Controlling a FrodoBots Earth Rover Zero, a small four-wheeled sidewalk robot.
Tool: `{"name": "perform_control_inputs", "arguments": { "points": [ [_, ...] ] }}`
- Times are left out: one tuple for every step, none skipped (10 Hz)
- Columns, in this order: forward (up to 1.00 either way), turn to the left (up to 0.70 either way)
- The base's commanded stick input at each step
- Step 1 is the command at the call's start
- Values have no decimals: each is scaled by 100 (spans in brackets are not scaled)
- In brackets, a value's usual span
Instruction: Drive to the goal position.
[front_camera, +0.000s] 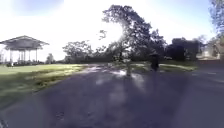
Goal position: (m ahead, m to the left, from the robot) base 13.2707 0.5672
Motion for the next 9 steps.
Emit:
{"name": "perform_control_inputs", "arguments": {
  "points": [
    [70, 0],
    [70, 0],
    [70, 0],
    [70, 0],
    [70, 0],
    [70, 0],
    [70, 0],
    [70, 0],
    [70, 0]
  ]
}}
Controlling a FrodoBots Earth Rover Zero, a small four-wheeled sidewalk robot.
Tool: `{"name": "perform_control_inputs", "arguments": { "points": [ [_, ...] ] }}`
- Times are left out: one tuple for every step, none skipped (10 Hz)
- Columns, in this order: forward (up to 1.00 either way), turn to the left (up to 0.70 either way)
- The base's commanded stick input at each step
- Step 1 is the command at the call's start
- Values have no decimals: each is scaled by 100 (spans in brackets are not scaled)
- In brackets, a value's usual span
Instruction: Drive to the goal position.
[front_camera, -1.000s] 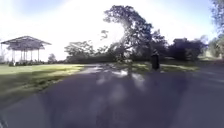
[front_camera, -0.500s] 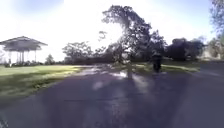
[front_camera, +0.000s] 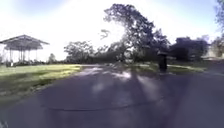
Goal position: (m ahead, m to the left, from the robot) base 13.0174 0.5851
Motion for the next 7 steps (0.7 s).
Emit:
{"name": "perform_control_inputs", "arguments": {
  "points": [
    [70, 0],
    [70, 0],
    [70, 0],
    [70, 0],
    [70, 0],
    [70, 0],
    [70, 0]
  ]
}}
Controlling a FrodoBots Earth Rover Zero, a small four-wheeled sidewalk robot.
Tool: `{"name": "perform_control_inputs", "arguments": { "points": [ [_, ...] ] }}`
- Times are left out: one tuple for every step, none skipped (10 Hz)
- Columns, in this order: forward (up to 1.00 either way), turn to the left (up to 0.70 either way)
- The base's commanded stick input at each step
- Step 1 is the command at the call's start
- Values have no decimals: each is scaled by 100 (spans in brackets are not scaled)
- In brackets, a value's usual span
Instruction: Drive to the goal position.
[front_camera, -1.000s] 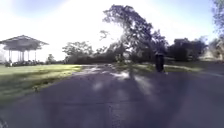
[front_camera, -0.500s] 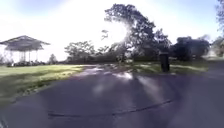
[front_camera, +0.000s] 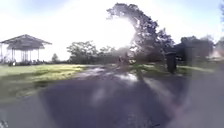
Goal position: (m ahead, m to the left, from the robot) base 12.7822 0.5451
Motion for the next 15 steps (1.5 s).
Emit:
{"name": "perform_control_inputs", "arguments": {
  "points": [
    [70, 0],
    [70, 0],
    [70, 0],
    [70, 0],
    [70, 0],
    [70, 0],
    [70, 0],
    [70, 0],
    [70, 0],
    [70, 0],
    [70, 0],
    [70, 0],
    [70, 0],
    [70, 0],
    [70, 0]
  ]
}}
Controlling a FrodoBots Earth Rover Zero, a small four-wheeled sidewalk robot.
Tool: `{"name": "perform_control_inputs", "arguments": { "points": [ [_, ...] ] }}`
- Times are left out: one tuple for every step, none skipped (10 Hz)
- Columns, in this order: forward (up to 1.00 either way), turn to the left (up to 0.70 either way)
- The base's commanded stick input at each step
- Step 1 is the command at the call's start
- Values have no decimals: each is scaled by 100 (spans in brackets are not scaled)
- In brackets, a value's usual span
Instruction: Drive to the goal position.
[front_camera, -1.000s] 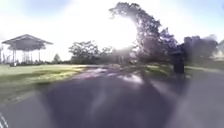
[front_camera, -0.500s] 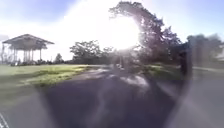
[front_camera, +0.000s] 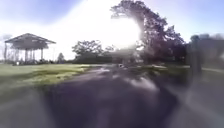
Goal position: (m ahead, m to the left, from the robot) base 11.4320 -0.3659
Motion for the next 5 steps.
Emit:
{"name": "perform_control_inputs", "arguments": {
  "points": [
    [70, 0],
    [70, 0],
    [70, 0],
    [70, 0],
    [70, 0]
  ]
}}
